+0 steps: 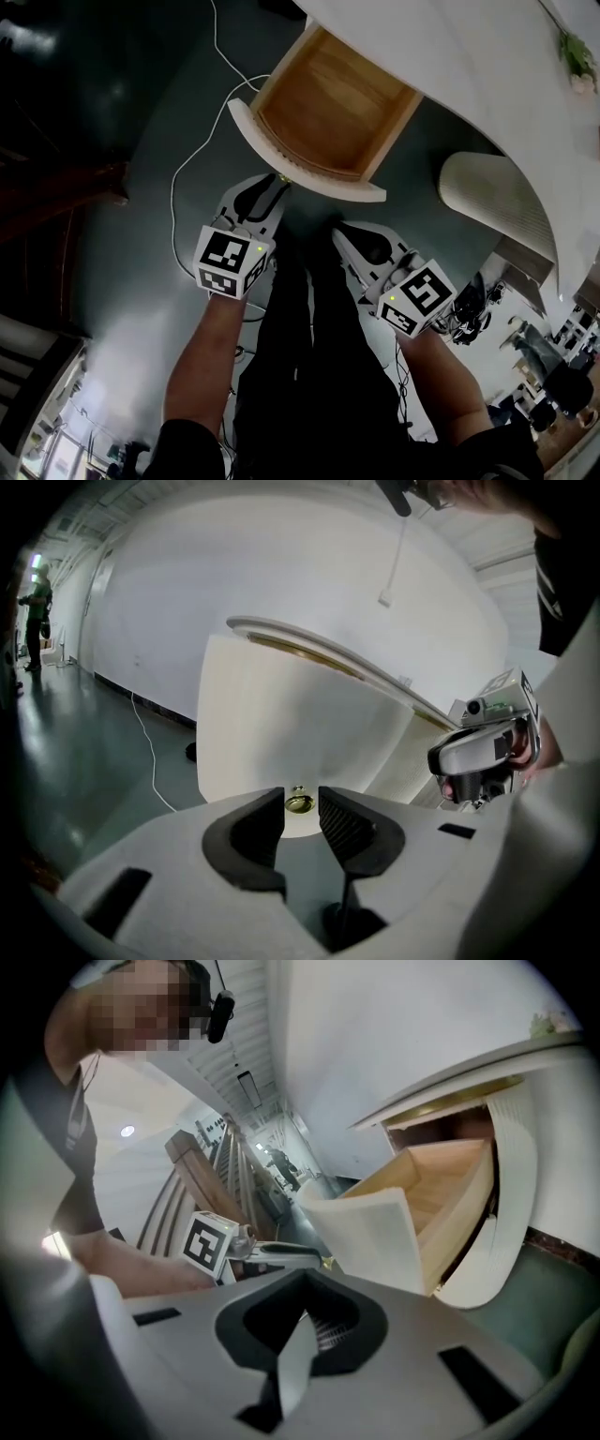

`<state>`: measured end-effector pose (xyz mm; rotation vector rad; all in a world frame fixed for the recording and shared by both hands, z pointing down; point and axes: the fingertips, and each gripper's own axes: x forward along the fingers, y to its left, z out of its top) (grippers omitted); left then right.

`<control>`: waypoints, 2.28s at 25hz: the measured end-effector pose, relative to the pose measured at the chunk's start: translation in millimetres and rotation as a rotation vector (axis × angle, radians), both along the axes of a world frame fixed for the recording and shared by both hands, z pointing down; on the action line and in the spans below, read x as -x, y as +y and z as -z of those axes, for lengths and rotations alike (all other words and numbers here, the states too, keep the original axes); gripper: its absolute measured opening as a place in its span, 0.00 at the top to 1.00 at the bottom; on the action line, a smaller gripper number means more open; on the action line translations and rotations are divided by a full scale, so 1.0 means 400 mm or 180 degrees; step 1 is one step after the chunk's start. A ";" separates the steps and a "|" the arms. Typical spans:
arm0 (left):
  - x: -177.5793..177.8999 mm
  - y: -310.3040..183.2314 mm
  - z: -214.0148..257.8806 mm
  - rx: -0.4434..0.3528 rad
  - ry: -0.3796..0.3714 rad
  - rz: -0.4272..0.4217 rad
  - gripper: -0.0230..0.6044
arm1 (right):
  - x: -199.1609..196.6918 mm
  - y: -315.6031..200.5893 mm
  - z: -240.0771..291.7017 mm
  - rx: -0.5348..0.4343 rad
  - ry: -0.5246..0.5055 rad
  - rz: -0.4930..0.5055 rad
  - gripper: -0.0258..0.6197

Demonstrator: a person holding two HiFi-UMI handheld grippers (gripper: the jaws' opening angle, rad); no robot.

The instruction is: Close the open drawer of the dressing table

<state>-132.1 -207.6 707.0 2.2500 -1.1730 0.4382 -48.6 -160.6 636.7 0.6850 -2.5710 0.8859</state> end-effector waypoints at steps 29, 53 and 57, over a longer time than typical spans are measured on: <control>-0.159 -0.293 -0.045 -0.0350 -0.0057 -0.0160 0.77 | -0.158 -0.160 -0.163 -0.0197 0.0066 -0.0584 0.95; -0.276 -0.540 -0.031 -0.0577 -0.0106 -0.0233 0.77 | -0.257 -0.312 -0.174 -0.0335 0.0197 -0.0572 0.95; -0.289 -0.565 -0.030 -0.0575 -0.0107 -0.0199 0.77 | -0.276 -0.305 -0.180 -0.0307 0.0196 -0.0562 0.95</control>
